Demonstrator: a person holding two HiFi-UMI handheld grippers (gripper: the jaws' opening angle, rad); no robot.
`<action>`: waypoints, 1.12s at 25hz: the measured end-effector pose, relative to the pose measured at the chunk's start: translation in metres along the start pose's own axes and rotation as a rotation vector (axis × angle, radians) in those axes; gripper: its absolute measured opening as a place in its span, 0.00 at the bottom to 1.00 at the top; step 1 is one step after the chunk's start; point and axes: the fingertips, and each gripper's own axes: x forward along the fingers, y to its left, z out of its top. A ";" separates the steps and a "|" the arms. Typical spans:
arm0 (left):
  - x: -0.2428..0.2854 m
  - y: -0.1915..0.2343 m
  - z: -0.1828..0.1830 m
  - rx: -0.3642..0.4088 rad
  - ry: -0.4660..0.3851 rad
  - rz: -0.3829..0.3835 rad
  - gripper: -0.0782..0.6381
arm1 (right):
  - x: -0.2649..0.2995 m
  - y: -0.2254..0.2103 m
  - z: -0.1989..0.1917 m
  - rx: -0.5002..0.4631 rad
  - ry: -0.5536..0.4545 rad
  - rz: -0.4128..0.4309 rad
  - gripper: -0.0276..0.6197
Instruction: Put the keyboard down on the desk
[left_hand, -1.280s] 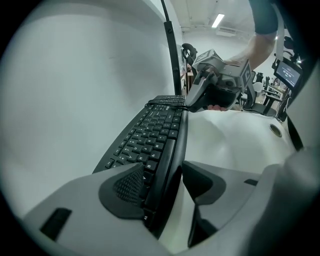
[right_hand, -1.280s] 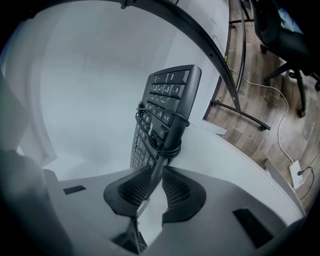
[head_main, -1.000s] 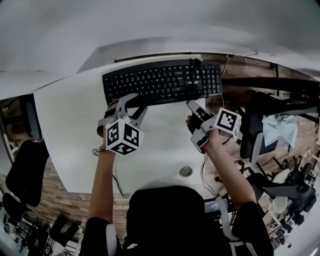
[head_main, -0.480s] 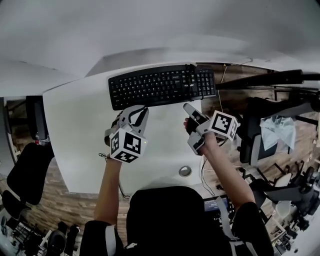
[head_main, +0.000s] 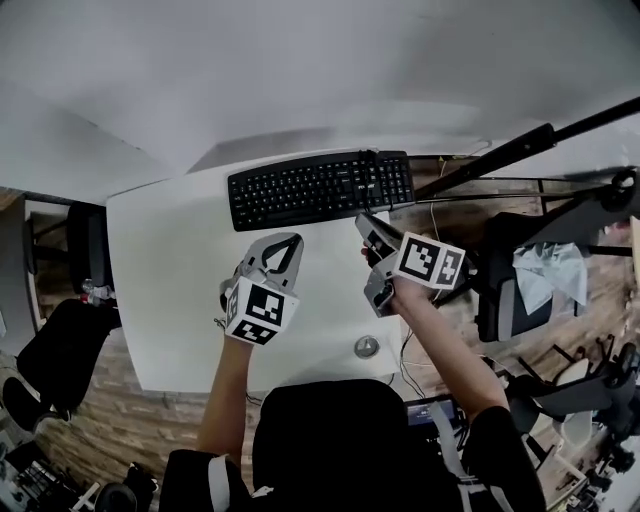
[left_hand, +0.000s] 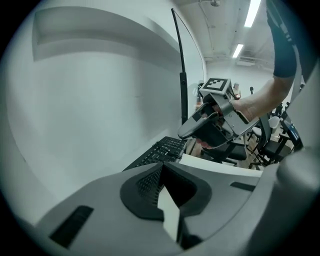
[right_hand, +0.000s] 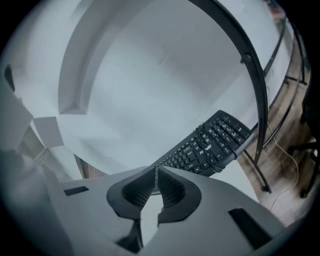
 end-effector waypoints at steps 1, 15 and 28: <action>-0.004 0.001 0.006 -0.003 -0.011 0.010 0.13 | -0.002 0.007 0.004 -0.046 -0.017 -0.006 0.12; -0.069 -0.001 0.079 -0.023 -0.181 0.160 0.13 | -0.064 0.117 0.051 -0.477 -0.258 0.047 0.12; -0.143 0.000 0.151 -0.083 -0.364 0.245 0.13 | -0.111 0.189 0.055 -0.700 -0.333 0.086 0.11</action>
